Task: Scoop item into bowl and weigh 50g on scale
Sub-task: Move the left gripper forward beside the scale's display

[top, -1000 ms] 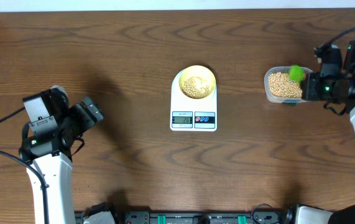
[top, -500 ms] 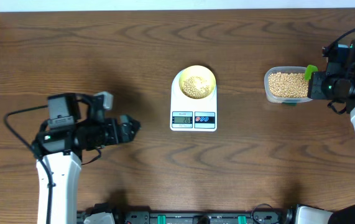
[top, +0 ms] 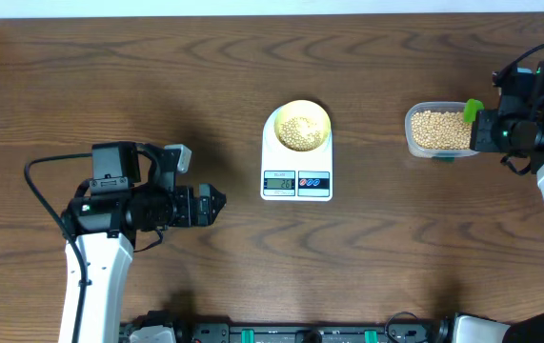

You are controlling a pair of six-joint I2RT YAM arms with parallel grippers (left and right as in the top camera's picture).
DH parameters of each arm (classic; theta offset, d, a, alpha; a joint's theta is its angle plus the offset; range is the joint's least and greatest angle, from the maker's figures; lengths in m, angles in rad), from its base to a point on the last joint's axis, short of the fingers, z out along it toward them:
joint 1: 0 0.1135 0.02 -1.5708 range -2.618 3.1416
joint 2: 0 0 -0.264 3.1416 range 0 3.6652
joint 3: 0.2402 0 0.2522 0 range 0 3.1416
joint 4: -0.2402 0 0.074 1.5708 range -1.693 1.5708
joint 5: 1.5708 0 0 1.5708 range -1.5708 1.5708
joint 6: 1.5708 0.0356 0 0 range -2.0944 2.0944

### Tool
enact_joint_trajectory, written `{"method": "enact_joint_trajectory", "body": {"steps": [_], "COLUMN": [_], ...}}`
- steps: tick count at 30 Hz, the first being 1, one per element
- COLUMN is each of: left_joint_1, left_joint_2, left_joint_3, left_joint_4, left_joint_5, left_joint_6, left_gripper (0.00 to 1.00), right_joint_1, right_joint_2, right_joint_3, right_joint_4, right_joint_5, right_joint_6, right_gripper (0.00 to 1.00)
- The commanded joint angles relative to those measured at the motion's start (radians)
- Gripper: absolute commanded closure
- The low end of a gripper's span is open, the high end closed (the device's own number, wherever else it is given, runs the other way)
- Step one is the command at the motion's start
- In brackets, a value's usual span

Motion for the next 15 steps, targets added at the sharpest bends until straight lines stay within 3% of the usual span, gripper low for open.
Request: {"method": "enact_joint_trajectory", "body": {"steps": [1, 8, 15], "left_joint_1": [-0.055, -0.269, -0.398], "left_joint_2": [0.0, 0.0, 0.002], "left_joint_3": [-0.001, -0.001, -0.001], "left_joint_4": [-0.014, -0.021, 0.007], "left_joint_5": [-0.032, -0.261, -0.307], "left_joint_6": [0.035, 0.029, 0.025], "left_gripper": [0.02, 0.02, 0.02], "right_joint_1": [-0.002, -0.002, -0.001], "right_joint_2": [0.003, 0.003, 0.003], "right_joint_3": [0.017, 0.017, 0.017], "right_joint_4": [0.0, -0.001, -0.006], "right_joint_5": [-0.033, -0.033, -0.033], "right_joint_6": [0.019, 0.019, 0.019], "right_gripper": [0.99, 0.99, 0.99]}}
